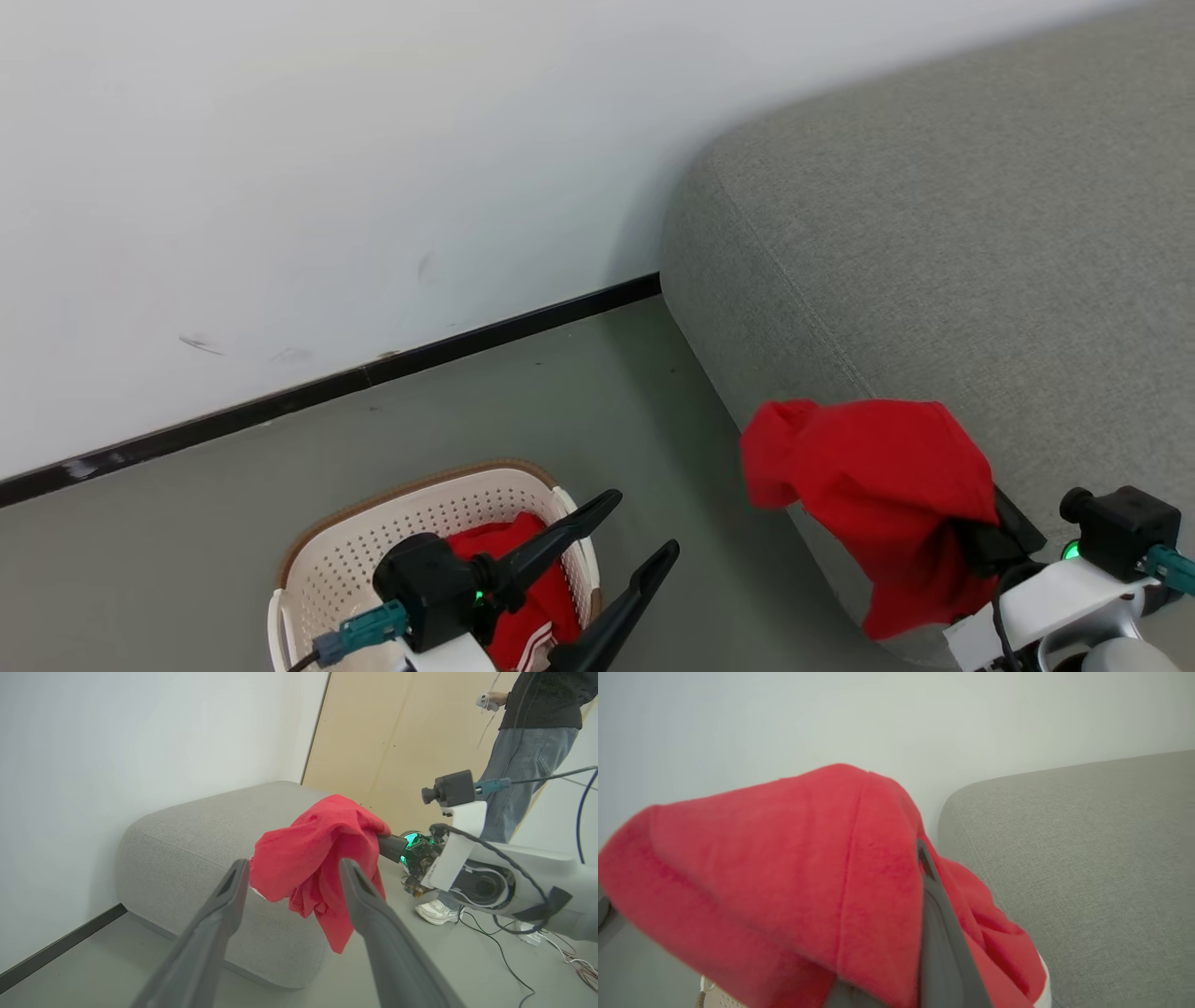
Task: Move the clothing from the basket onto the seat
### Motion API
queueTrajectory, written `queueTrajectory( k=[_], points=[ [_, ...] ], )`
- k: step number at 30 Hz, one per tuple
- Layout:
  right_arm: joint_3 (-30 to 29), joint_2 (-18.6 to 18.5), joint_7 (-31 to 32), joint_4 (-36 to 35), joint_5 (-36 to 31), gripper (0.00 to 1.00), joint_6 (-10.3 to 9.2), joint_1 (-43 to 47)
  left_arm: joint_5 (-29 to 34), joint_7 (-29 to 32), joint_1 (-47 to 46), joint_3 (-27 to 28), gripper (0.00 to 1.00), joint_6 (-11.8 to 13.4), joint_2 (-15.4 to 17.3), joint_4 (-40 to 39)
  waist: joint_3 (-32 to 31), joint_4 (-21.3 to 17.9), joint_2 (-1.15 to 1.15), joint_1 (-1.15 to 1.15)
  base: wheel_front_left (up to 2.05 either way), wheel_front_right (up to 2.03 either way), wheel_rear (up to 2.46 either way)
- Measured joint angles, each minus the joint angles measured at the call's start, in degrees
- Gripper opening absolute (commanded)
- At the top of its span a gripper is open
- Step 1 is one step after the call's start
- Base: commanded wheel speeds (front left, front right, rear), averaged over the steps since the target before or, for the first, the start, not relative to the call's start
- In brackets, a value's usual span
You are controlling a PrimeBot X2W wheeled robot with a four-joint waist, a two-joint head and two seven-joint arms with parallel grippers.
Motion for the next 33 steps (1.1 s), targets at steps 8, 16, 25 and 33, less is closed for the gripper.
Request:
queueTrajectory(
  k=[8, 16, 25, 33],
  points=[
    [-1.20, -0.15, 0.00, -1.19, 0.00, 0.00, 0.00, 2.13, -0.08, -0.25, 1.26, -0.14, 1.00, 0.00, 0.00, -0.26, -0.38, -3.32, 0.00, 0.00, 0.00, 0.00, 0.00],
    [-1.99, -0.16, 0.00, -1.83, 0.00, 0.00, 0.00, 2.51, 0.05, -0.43, 1.47, 0.92, 1.00, 0.00, 0.10, -0.66, -0.56, -5.89, 0.00, 0.00, 0.00, 0.00, 0.00],
    [-1.67, 0.74, 0.00, -1.70, 1.71, 0.00, 0.00, 3.19, 1.14, -0.44, 2.89, 2.22, 1.00, 0.00, 0.25, -1.13, -0.75, -7.93, 0.00, 0.00, 0.00, 0.00, 0.00],
    [-2.78, 0.42, 0.00, -0.77, 4.17, 0.00, 0.00, 3.12, 1.78, -0.44, 3.50, 2.34, 1.00, 0.00, -0.23, -1.98, -0.02, -8.12, 0.00, 0.00, 0.00, 0.00, 0.00]
  ],
)
